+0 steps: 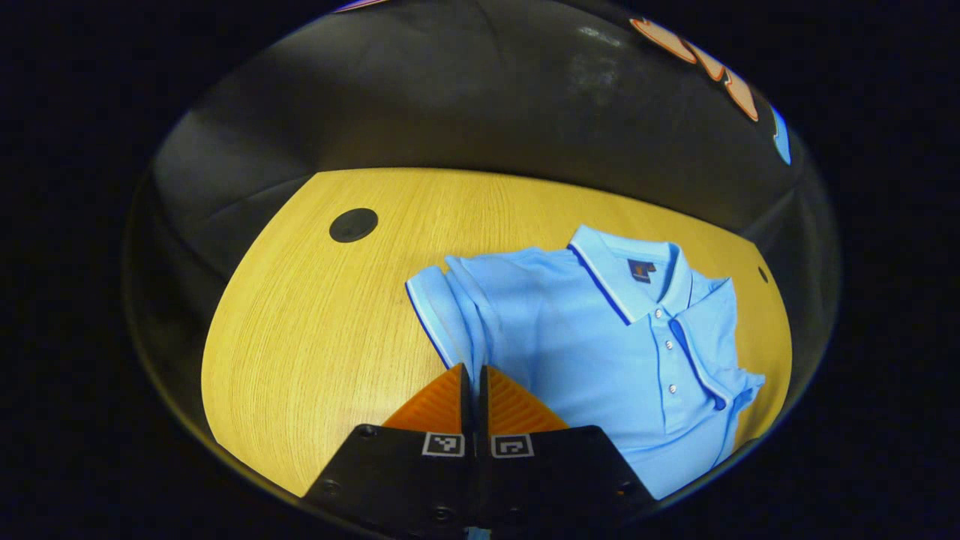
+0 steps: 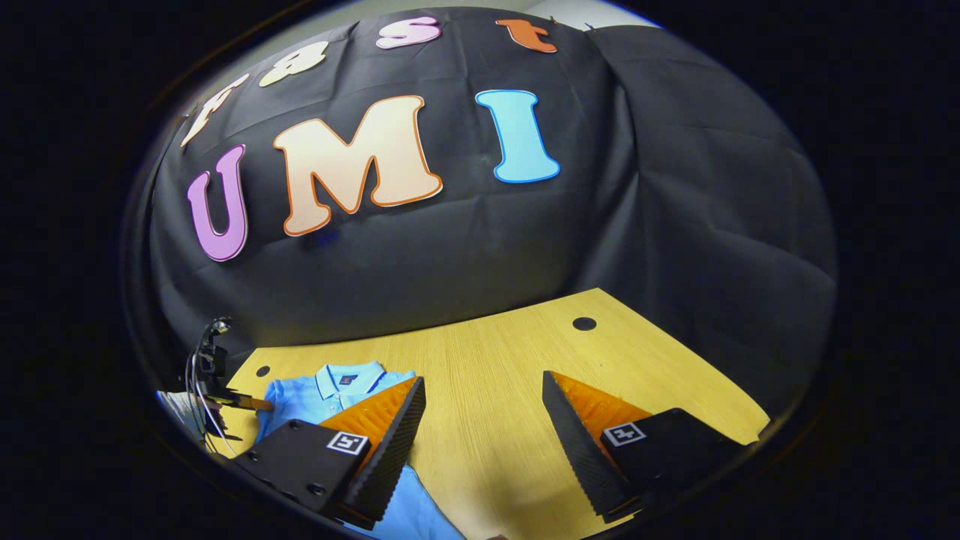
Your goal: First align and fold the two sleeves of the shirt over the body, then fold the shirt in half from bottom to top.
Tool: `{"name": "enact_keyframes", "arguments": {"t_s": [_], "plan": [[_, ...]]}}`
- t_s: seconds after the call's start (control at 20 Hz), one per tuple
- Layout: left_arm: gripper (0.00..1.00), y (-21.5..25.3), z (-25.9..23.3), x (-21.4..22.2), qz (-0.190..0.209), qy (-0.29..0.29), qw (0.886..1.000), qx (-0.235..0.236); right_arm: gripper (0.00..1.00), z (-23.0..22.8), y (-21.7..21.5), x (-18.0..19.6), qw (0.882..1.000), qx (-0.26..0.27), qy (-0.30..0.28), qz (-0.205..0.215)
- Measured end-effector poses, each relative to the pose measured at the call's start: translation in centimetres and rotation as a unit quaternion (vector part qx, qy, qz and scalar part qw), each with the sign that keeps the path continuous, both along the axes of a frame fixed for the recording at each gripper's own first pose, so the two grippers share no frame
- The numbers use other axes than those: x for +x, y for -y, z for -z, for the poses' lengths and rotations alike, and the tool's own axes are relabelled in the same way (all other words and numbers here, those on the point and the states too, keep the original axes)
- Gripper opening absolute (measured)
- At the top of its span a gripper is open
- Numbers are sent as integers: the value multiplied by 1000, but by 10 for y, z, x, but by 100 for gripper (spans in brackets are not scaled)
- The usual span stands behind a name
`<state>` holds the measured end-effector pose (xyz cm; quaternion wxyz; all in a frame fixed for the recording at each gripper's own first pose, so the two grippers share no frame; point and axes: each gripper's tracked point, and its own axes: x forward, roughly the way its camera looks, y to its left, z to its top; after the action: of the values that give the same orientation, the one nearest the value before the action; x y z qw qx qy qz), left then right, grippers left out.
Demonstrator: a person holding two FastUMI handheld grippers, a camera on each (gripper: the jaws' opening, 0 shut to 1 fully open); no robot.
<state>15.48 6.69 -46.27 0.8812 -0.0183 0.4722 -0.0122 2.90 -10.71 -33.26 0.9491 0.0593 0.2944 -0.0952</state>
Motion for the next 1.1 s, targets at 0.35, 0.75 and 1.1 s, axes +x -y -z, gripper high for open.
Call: {"name": "enact_keyframes", "arguments": {"t_s": [0.35,0.75,1.1], "plan": [[0,84,-14,-6,84,-6,996,-15,98,2,4,-5,1000,16,0,2],[0,151,25,-37,138,-57,989,-6,98,1,23,-20,1000,23,-10,9],[98,151,-46,-36,86,81,992,-49,98,4,1,-24,997,48,-13,-66]]}}
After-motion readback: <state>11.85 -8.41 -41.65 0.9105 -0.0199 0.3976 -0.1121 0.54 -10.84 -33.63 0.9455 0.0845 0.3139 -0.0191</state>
